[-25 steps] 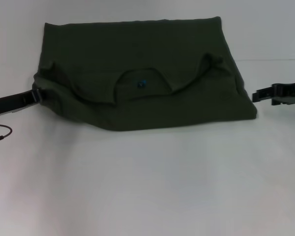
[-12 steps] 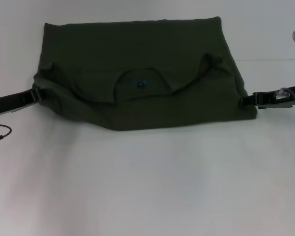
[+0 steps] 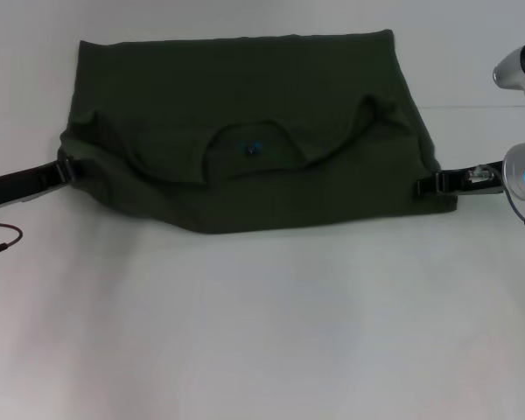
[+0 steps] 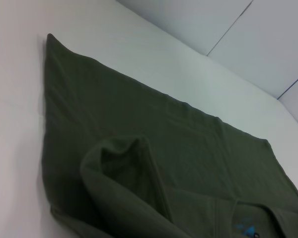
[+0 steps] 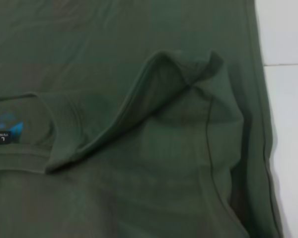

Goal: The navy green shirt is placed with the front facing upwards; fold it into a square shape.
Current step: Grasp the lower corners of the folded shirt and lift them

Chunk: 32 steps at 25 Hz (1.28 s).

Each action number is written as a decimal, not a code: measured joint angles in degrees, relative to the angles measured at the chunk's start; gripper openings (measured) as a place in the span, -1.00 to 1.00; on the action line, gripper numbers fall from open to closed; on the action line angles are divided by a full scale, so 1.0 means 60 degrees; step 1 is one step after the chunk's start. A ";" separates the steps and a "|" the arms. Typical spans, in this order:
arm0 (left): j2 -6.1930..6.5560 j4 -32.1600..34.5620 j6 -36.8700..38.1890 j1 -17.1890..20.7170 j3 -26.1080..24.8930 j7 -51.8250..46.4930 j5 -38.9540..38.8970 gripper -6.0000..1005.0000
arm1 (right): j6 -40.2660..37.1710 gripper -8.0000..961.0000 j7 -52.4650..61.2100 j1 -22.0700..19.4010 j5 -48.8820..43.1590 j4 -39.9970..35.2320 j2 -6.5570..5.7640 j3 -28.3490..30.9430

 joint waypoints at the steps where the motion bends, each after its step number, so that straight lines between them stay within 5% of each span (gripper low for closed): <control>1: -0.0001 0.0004 0.0001 0.0006 0.0000 -0.0005 0.0000 -0.91 | -0.0005 0.26 0.0000 0.0013 0.0000 0.0018 0.0000 0.0000; 10: -0.0001 0.0005 0.0001 -0.0003 0.0012 -0.0016 0.0000 -0.91 | -0.0172 -0.40 0.0056 -0.0030 0.0032 -0.0031 -0.0068 0.0007; 12: -0.0001 0.0004 0.0004 -0.0004 0.0016 -0.0017 0.0000 -0.91 | -0.0218 -0.83 0.0058 -0.0041 0.0042 -0.0048 -0.0083 0.0029; 21: 0.0057 0.0382 0.1144 0.0080 0.0041 -0.0073 0.0108 -0.91 | -0.1368 -0.89 0.0034 -0.0133 0.0069 -0.0684 -0.0149 0.0073; 32: 0.0181 0.2686 0.5692 0.1060 -0.0332 -0.1608 0.1853 -0.91 | -0.6402 -0.90 -0.0246 -0.1406 0.0080 -0.3100 -0.0350 0.0658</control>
